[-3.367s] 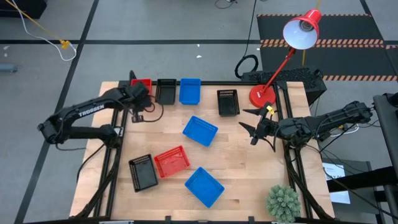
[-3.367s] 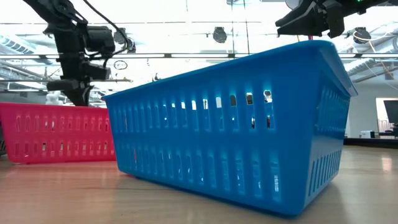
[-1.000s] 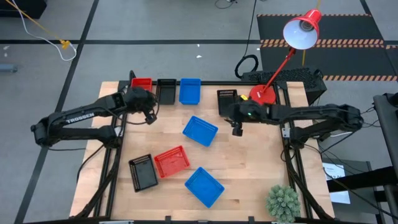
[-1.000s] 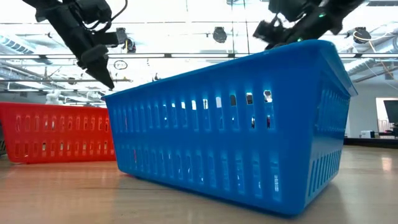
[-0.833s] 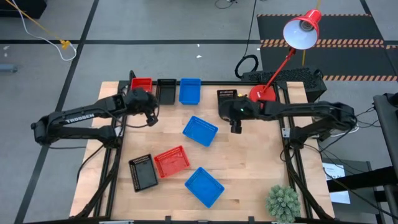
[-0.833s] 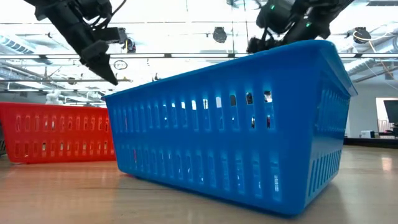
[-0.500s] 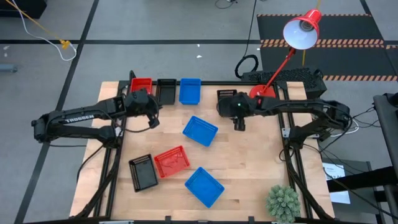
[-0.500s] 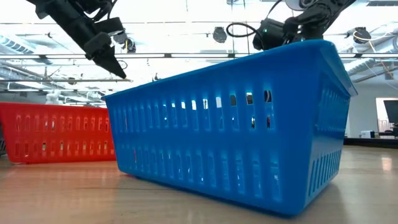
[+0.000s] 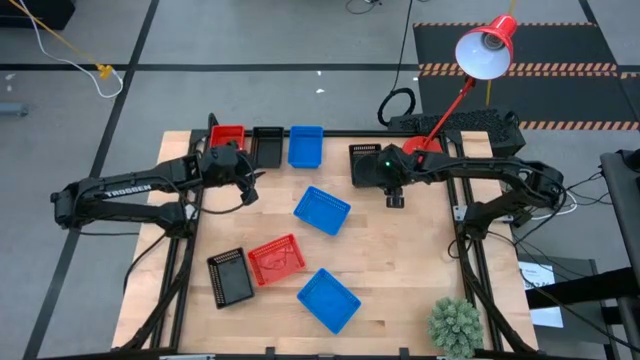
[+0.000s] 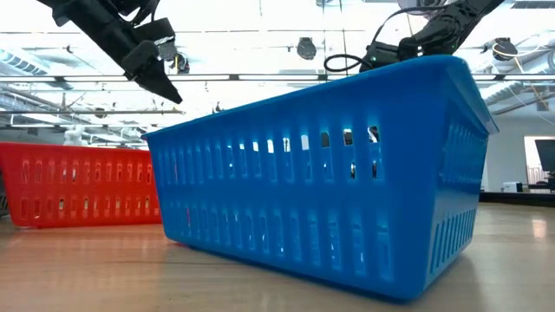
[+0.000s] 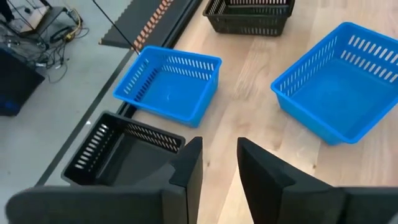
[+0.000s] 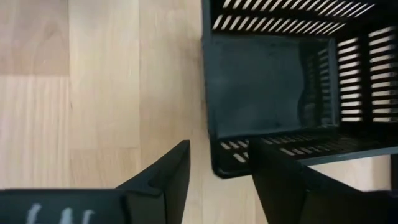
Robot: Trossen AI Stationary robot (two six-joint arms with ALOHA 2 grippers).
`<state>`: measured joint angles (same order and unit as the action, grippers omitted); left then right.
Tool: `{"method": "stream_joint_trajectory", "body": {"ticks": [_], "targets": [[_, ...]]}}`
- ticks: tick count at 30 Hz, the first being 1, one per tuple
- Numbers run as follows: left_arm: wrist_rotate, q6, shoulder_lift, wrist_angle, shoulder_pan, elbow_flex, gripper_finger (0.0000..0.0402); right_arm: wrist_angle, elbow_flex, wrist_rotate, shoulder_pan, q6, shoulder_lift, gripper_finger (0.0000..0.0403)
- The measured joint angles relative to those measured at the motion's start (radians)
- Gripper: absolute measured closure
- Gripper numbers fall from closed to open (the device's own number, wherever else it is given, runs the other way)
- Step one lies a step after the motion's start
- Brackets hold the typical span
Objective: Stack baskets by color
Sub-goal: Stack the right black bin on top of the top black bin
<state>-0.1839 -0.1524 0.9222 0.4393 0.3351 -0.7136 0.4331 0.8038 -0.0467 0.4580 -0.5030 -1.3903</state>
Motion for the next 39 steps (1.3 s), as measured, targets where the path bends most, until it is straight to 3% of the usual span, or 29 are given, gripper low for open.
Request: {"method": "stream_joint_trajectory", "body": {"ticks": [11, 21, 26, 29, 35, 39], "targets": [[0.000, -0.010, 0.000, -0.030, -0.017, 0.000, 0.0298, -0.048, -0.013, -0.002, 0.000, -0.012, 0.000, 0.0314], [0.000, -0.009, 0.000, -0.029, -0.017, 0.000, 0.0298, -0.048, -0.013, -0.003, 0.000, -0.025, -0.102, 0.0327], [0.000, -0.008, 0.000, -0.030, -0.017, 0.000, 0.0298, -0.062, -0.013, -0.004, -0.001, -0.003, -0.111, 0.0370], [0.000, -0.009, 0.000, -0.042, -0.017, 0.000, 0.0298, -0.063, -0.013, -0.008, -0.005, 0.039, -0.094, 0.0397], [0.001, -0.031, 0.000, -0.139, -0.017, 0.000, 0.0298, -0.099, -0.013, -0.011, -0.054, 0.175, -0.044, 0.0389], [0.063, -0.063, 0.027, -0.221, -0.031, 0.000, 0.0298, -0.164, -0.013, -0.012, -0.111, 0.270, -0.025, 0.0398]]}}
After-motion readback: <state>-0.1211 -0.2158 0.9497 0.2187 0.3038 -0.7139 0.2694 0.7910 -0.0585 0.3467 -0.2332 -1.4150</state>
